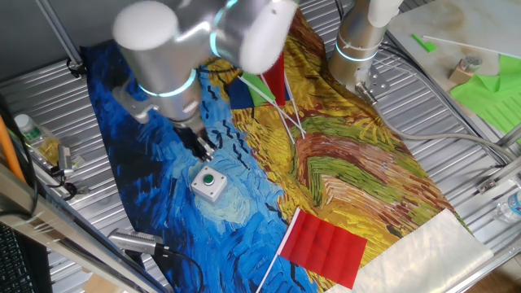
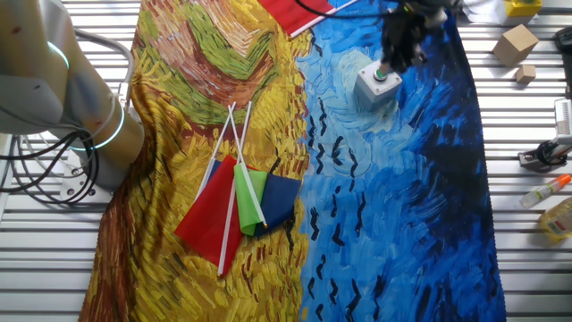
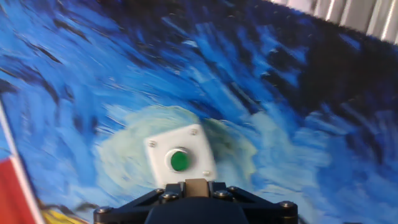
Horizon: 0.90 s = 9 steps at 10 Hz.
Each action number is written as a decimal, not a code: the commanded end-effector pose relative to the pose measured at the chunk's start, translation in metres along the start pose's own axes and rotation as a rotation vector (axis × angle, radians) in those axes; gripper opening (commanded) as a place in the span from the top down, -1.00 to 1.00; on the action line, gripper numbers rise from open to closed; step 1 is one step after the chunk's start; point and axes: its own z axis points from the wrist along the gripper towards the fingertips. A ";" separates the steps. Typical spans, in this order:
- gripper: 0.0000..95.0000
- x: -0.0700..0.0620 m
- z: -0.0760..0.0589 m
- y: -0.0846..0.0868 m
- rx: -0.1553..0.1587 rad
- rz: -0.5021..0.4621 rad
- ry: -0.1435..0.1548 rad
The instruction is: Pick up the small block on the left and move it to the right
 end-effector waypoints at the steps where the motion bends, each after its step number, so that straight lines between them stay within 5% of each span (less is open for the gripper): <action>1: 1.00 -0.006 0.002 0.029 -0.013 0.061 -0.007; 6: 1.00 -0.012 0.018 0.071 -0.025 0.134 -0.039; 9: 1.00 -0.015 0.032 0.079 -0.018 0.141 -0.056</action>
